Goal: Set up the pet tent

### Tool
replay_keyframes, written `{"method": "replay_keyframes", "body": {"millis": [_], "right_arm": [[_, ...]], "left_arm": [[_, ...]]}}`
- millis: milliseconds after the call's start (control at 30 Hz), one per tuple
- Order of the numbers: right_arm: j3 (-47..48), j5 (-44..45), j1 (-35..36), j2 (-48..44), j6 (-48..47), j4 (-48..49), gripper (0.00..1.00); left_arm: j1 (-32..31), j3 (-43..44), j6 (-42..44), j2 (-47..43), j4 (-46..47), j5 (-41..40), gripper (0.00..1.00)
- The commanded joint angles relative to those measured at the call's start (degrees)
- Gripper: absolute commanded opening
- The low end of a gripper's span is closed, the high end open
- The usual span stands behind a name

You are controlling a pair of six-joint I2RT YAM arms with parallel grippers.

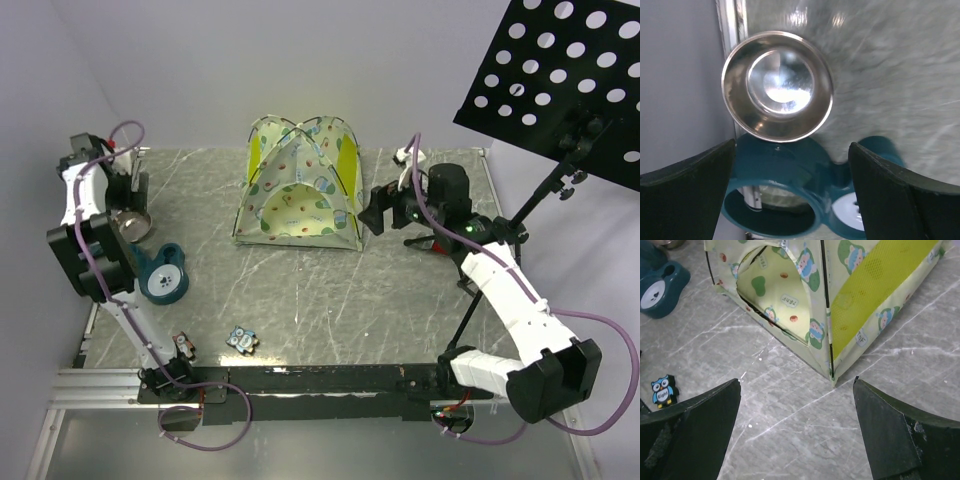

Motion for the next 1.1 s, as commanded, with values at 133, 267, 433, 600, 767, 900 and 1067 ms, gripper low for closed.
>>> {"method": "replay_keyframes", "body": {"millis": [133, 267, 433, 600, 767, 900, 1067], "right_arm": [[7.84, -9.2, -3.75, 4.99, -3.22, -5.15, 1.0], [9.51, -9.99, -4.37, 6.75, -3.13, -6.47, 1.0], [11.09, -11.13, -5.51, 7.98, -2.78, -7.44, 1.0], [11.88, -11.49, -5.69, 8.69, -3.13, -8.4, 1.0], [13.2, -10.61, -6.48, 9.57, -3.49, -9.11, 1.0], [13.29, -10.96, -7.1, 9.74, -3.4, -8.67, 1.0], [12.06, -11.66, -7.27, 9.39, -2.43, -7.09, 1.0]], "left_arm": [[-6.31, -6.97, 7.58, 0.92, 5.86, -8.18, 0.96], [-7.64, -6.62, 7.67, 4.69, 5.95, -8.35, 0.95], [-8.08, -6.19, 7.32, 7.77, 9.11, -10.72, 0.88], [-9.22, -6.62, 8.9, 10.15, 11.83, -14.68, 0.76], [-9.48, -5.75, 7.5, 9.63, 11.06, -14.25, 0.31], [-11.32, -4.34, 4.43, 2.97, 6.23, -12.67, 0.01], [-16.24, -7.31, -0.22, -10.56, 2.09, -18.18, 0.01]]}}
